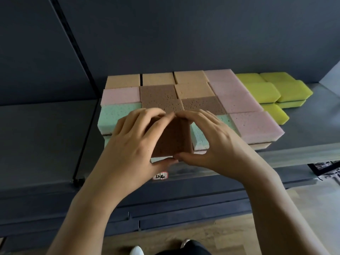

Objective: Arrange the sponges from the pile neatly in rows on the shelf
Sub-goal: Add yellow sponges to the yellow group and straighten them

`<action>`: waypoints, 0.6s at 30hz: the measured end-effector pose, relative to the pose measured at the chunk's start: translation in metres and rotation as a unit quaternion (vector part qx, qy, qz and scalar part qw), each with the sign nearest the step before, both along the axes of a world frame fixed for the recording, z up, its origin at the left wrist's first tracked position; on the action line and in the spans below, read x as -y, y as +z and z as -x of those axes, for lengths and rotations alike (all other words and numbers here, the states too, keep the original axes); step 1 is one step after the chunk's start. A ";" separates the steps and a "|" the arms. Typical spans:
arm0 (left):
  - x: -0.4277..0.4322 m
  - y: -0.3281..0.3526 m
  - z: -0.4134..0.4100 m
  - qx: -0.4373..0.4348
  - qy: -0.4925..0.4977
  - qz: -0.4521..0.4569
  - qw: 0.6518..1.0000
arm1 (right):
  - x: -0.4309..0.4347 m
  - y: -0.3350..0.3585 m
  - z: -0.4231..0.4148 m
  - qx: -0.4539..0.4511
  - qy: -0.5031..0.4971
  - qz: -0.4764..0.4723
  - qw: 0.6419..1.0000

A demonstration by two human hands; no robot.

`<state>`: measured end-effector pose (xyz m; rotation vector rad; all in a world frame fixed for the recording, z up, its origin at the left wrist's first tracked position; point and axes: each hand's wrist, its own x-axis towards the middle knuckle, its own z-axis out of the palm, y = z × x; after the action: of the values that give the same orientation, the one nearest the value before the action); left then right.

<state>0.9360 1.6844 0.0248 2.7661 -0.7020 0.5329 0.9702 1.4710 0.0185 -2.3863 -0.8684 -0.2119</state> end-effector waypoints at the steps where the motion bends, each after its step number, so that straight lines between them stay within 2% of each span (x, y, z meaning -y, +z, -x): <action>1: 0.000 0.000 0.000 0.003 0.002 0.003 1.000 | 0.002 0.000 0.000 0.001 0.001 0.006 1.000; 5: 0.000 -0.003 -0.001 -0.009 0.005 0.010 1.000 | 0.014 0.001 -0.001 -0.016 -0.007 0.041 0.999; 9: 0.003 -0.006 -0.006 -0.016 0.011 0.010 1.000 | 0.028 -0.002 -0.006 0.011 -0.039 0.071 0.997; 14: 0.009 -0.010 -0.012 -0.019 0.012 0.007 1.000 | 0.035 -0.014 -0.009 0.013 -0.034 0.105 0.994; 18: 0.011 -0.013 -0.016 -0.024 0.013 -0.004 1.000 | 0.035 -0.019 -0.013 0.031 -0.054 0.096 0.993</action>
<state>0.9525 1.6731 0.0116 2.7891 -0.6606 0.4683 0.9830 1.4355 -0.0002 -2.6221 -0.8211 -0.2559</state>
